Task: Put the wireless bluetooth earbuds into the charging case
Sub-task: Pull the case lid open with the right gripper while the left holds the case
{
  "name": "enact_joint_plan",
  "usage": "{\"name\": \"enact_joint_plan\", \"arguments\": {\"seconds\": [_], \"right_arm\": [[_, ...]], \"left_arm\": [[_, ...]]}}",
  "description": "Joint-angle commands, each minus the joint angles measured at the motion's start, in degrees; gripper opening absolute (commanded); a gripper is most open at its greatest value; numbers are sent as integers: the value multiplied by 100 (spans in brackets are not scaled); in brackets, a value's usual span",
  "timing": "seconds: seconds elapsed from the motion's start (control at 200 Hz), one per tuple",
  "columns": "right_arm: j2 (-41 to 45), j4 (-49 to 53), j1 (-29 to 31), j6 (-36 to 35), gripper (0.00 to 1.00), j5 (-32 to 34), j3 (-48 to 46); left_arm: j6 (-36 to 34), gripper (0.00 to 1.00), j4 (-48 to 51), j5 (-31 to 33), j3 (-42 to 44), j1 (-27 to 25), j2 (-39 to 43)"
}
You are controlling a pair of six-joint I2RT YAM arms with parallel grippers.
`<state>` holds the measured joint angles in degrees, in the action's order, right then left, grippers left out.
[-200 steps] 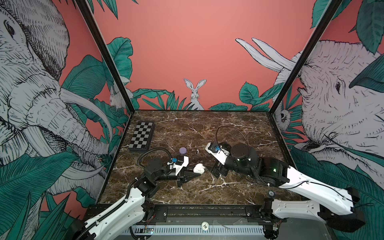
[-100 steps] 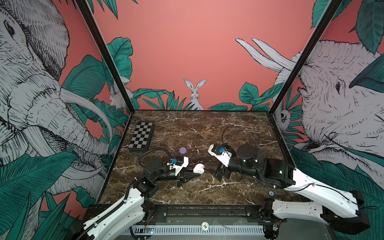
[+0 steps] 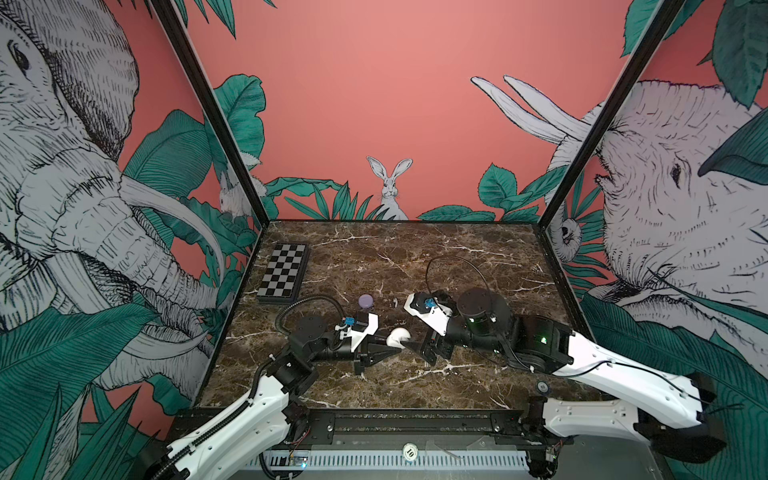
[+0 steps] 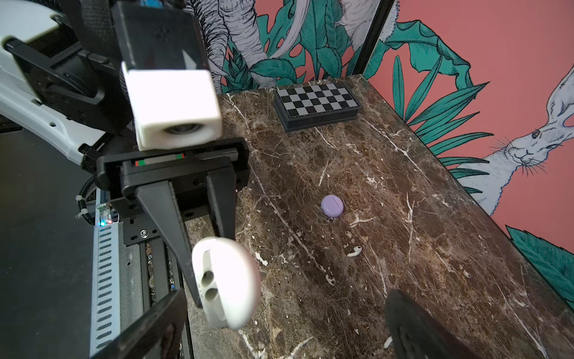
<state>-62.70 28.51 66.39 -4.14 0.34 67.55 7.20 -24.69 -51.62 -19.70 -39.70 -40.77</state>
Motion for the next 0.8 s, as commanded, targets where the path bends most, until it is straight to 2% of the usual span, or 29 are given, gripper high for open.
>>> {"name": "enact_joint_plan", "arguments": {"seconds": [0.0,0.505,0.795], "right_arm": [[-48,-162,33,-51,98,196,-58],[-154,-64,35,-21,98,702,44],[308,-128,32,187,98,317,59]], "left_arm": [[-97,0,-36,-105,-172,-10,15],[-140,0,-45,-156,-165,-196,4],[-520,0,268,92,-186,-202,117]]}}
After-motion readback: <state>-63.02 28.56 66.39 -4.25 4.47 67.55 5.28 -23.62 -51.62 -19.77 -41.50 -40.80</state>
